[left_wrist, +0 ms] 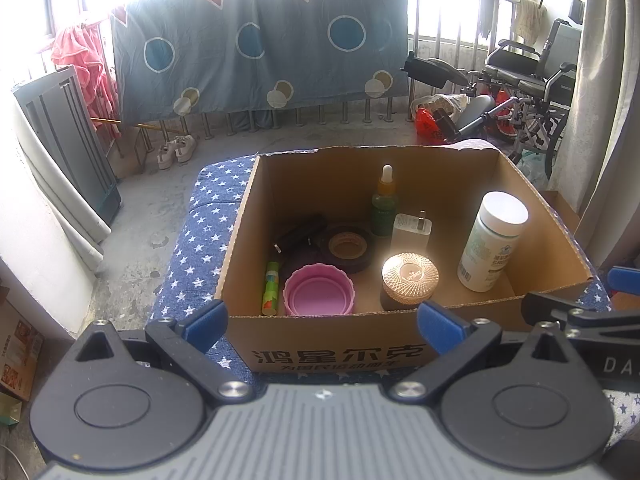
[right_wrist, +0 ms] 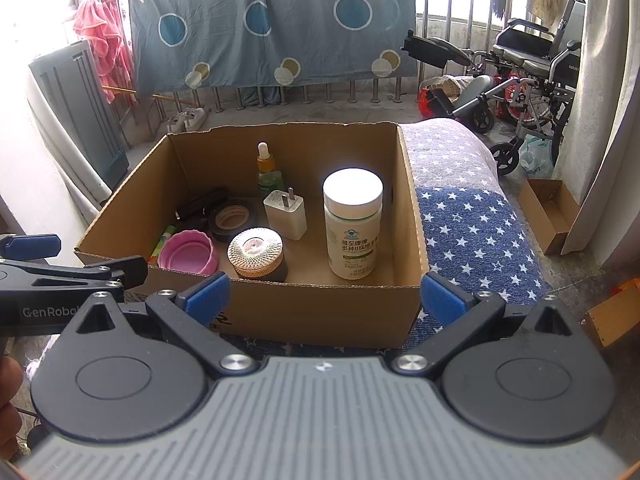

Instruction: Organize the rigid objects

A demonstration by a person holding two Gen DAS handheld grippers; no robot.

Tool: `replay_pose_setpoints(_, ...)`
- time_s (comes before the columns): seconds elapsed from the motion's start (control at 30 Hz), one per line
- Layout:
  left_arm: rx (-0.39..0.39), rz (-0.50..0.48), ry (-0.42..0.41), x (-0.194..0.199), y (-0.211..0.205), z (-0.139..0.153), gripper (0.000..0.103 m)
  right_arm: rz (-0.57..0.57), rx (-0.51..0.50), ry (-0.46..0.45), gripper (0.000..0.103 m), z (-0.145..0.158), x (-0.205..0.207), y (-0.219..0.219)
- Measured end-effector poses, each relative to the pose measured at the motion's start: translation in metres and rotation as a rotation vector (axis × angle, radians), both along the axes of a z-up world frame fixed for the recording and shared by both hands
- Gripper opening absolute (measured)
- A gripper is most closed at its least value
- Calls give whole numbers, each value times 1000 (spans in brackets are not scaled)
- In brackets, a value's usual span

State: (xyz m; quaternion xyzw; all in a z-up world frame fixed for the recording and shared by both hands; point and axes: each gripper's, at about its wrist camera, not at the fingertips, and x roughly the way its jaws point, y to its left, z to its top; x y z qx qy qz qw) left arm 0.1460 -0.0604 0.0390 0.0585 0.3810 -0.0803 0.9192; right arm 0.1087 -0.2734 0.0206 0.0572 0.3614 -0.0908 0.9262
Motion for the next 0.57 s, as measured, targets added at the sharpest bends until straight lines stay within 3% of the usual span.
replay_pose_setpoints(0.57, 0, 0, -1, -1, -1, 0, 102, -1, 0, -2, 102, 1, -1, 0)
